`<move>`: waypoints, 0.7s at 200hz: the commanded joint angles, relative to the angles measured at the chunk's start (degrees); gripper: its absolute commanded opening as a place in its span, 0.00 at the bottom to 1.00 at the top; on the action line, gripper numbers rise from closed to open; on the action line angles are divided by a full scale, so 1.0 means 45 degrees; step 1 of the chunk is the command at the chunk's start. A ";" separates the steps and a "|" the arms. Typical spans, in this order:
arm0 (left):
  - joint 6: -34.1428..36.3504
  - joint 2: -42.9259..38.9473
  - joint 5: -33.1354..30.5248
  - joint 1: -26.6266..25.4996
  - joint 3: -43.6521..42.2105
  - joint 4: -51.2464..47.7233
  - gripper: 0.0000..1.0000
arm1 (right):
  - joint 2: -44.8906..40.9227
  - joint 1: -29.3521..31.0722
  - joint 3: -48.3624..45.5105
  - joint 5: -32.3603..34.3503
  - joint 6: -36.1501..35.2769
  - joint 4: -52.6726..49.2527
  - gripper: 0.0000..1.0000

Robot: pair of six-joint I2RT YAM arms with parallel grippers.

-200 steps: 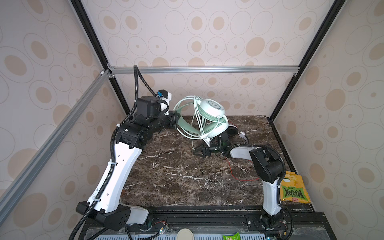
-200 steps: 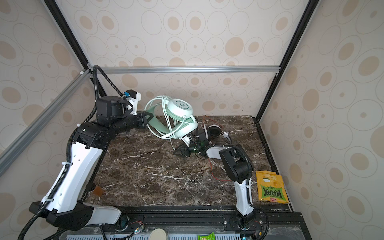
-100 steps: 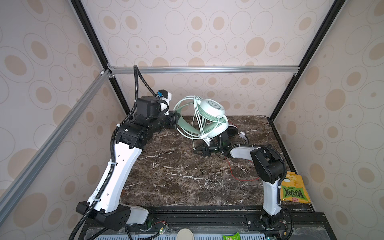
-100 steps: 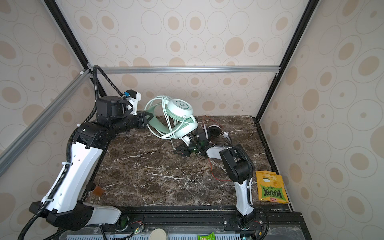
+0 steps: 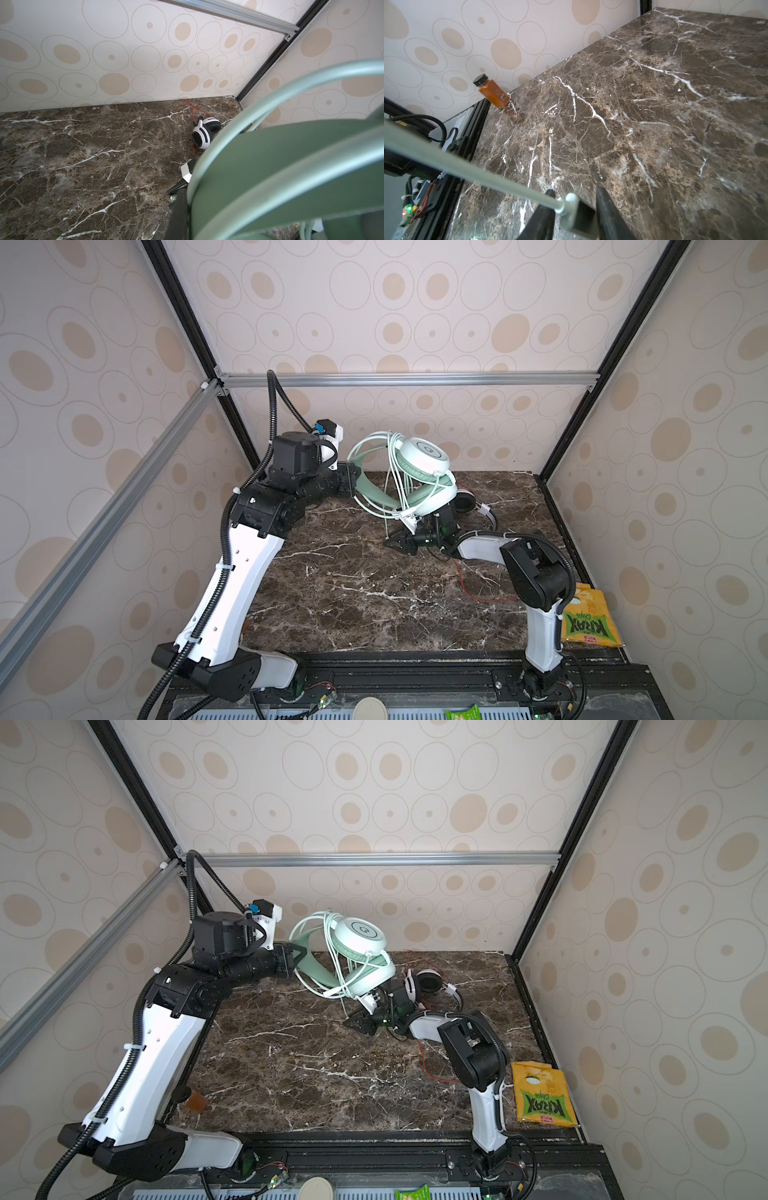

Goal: Wrap the headphones

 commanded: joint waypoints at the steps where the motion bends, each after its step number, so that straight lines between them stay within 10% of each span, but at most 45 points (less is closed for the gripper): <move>1: -0.0495 -0.0394 0.0410 0.0071 0.0695 0.0710 0.00 | -0.0511 0.0064 -0.0226 0.0209 -0.0206 0.0271 0.23; 66: -0.0959 -0.0219 -0.1649 0.0137 0.0987 -0.0037 0.00 | -0.1510 0.0084 -0.2154 0.0063 0.0486 0.1082 0.07; 140: -0.2105 0.0086 -0.6017 0.0304 0.0660 -0.0873 0.00 | -0.6130 0.1387 -0.5020 0.2396 -0.0229 -0.4312 0.00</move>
